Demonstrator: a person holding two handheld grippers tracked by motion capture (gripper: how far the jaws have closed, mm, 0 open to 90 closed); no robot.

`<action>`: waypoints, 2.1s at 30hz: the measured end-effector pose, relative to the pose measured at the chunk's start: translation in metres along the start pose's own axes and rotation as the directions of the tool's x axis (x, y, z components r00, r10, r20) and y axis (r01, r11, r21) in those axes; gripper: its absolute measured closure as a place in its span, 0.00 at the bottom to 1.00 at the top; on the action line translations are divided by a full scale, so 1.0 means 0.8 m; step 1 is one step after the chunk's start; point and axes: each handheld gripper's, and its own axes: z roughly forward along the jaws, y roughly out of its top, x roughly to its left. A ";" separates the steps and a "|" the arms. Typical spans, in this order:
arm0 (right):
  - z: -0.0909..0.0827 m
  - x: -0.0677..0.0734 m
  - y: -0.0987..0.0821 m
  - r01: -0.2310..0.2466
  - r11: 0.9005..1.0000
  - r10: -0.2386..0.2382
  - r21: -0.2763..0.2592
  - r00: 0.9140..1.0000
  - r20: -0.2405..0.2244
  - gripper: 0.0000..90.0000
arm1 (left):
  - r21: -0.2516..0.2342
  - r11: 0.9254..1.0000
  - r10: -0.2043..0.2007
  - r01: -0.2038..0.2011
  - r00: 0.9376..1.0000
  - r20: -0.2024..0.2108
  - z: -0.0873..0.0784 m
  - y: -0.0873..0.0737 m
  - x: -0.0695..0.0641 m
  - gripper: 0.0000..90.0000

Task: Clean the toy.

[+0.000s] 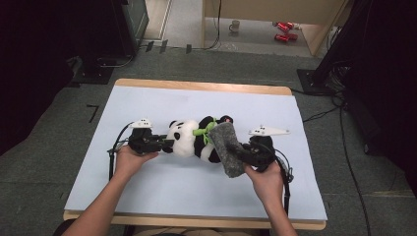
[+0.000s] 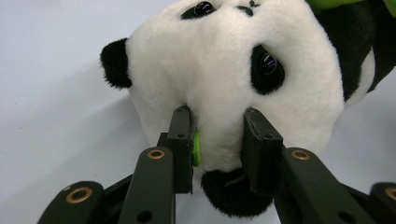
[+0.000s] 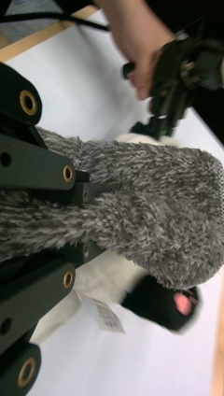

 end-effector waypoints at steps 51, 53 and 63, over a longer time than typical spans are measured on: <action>0.024 -0.057 0.037 -0.041 0.999 0.041 -0.032 0.999 0.015 0.88 | -0.012 0.999 0.033 -0.033 0.999 -0.013 -0.004 -0.013 -0.013 0.76; 0.036 -0.049 0.048 -0.019 1.000 0.019 -0.021 1.000 -0.013 0.88 | -0.017 0.999 0.035 -0.035 0.999 -0.021 -0.005 -0.015 -0.015 0.75; 0.087 -0.024 0.042 0.048 0.996 -0.047 0.070 0.999 -0.024 0.87 | -0.013 0.999 0.046 -0.046 0.998 -0.035 -0.005 -0.019 -0.018 0.74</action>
